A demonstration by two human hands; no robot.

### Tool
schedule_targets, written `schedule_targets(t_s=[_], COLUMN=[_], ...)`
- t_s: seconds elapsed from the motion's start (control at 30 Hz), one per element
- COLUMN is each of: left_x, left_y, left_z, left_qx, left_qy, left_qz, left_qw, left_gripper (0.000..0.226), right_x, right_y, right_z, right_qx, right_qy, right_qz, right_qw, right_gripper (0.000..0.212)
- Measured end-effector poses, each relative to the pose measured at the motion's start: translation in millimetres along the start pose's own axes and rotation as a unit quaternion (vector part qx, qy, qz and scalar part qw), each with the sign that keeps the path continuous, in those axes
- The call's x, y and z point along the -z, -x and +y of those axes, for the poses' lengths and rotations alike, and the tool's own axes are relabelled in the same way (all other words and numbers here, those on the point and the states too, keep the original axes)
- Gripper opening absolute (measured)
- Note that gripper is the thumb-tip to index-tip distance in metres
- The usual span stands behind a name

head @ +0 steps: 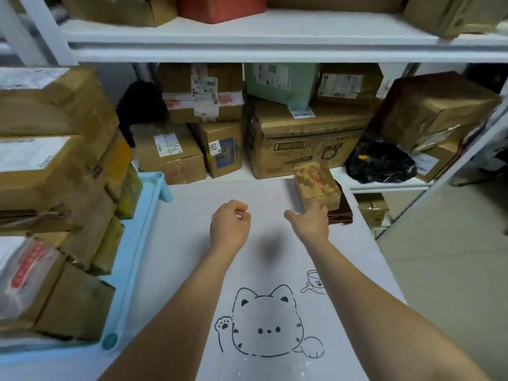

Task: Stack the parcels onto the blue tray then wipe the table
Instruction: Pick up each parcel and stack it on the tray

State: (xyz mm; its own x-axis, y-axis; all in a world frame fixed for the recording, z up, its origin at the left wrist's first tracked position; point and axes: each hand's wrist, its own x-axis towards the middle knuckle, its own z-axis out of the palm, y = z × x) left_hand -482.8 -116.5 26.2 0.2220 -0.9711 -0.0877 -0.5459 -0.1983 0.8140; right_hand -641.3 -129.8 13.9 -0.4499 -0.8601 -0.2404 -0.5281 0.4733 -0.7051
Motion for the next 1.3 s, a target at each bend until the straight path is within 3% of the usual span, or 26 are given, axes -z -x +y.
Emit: schedule_targets(t_s=[0.13,0.43,0.67,0.87,1.07,1.3], left_x=[-37.6,-74.7,-82.5,-90.6,-88.7,-56.3], left_y=[-19.1,-46.2,-55.5,-57.8,-56.2,-50.8], left_z=[4.3,-15.1,-31.5,-35.3,-34.0,-27.6], left_qx=[0.046,0.089,0.107,0.117,0.133,0.17], left_qy=[0.024,0.019,0.015,0.041,0.07,0.128], left_qz=[-0.018,-0.012,-0.009,-0.019,-0.033,-0.019], left_qw=[0.999,0.996,0.994,0.992,0.988,0.977], left_gripper=[0.017,0.016,0.017,0.018,0.017,0.013], right_x=[4.8,-9.7,-30.5,-35.1,-36.9,-27.1], right_y=[-47.9,-119.3,-146.2,-157.6,-132.9,-83.7], right_z=[20.0,53.5,56.0,58.1,41.5,9.9], right_qx=[-0.034,-0.028,-0.041,-0.038,-0.017,-0.104], right_qy=[0.034,0.092,0.109,0.088,-0.006,-0.246], right_qz=[0.017,0.086,0.092,0.14,0.145,0.022], right_qw=[0.999,0.992,0.989,0.986,0.989,0.963], right_gripper=[0.071,0.117,0.127,0.117,0.101,0.062])
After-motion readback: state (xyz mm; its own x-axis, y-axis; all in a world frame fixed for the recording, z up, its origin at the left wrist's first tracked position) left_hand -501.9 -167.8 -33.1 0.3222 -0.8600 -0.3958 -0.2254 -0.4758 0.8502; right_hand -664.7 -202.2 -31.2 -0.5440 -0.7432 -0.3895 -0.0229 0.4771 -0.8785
